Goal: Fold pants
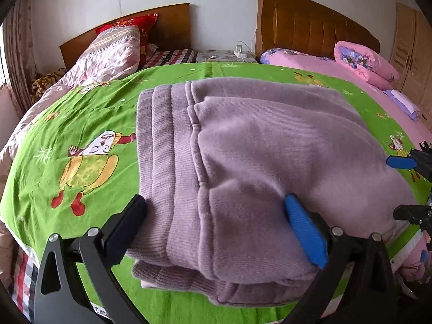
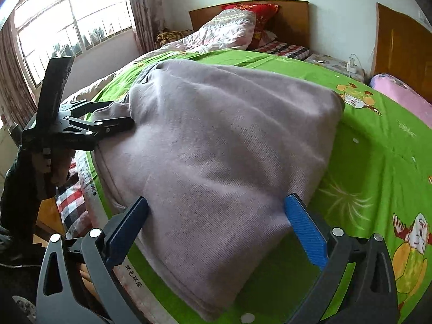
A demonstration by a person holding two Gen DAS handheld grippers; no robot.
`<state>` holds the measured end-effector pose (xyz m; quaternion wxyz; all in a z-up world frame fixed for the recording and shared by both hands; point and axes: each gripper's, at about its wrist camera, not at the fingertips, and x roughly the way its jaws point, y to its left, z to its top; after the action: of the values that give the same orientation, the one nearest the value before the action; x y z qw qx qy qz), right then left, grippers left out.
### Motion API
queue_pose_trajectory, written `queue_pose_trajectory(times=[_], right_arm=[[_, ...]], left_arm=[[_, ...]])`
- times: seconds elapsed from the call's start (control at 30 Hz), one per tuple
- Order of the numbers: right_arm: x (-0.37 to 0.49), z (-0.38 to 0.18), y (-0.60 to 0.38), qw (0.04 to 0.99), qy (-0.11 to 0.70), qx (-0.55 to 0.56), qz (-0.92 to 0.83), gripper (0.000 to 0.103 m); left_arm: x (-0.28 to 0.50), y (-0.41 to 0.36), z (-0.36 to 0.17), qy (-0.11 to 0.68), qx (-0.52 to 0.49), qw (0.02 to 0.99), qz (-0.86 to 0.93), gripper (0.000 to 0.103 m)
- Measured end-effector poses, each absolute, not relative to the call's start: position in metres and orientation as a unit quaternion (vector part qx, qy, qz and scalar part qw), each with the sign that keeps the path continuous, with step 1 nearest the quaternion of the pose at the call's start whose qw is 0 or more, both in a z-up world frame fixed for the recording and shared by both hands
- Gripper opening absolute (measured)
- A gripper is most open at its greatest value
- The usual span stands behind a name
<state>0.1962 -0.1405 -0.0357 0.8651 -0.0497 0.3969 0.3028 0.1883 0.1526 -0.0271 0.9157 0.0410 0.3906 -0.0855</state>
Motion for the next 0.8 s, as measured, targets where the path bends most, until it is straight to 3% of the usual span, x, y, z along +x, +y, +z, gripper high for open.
queue_pose_trajectory(times=[0.23, 0.53, 0.8], right_arm=[[0.195, -0.044, -0.157, 0.862, 0.421, -0.011, 0.281, 0.098], [0.175, -0.036, -0.156, 0.888, 0.390, -0.033, 0.241, 0.098], [0.106, 0.003, -0.152, 0.945, 0.280, -0.109, 0.132, 0.098]], left_arm=[[0.190, 0.155, -0.030, 0.392, 0.034, 0.915, -0.087, 0.102], [0.189, 0.155, -0.025, 0.391, 0.026, 0.918, -0.061, 0.102], [0.127, 0.152, 0.029, 0.250, 0.051, 0.963, 0.082, 0.101]])
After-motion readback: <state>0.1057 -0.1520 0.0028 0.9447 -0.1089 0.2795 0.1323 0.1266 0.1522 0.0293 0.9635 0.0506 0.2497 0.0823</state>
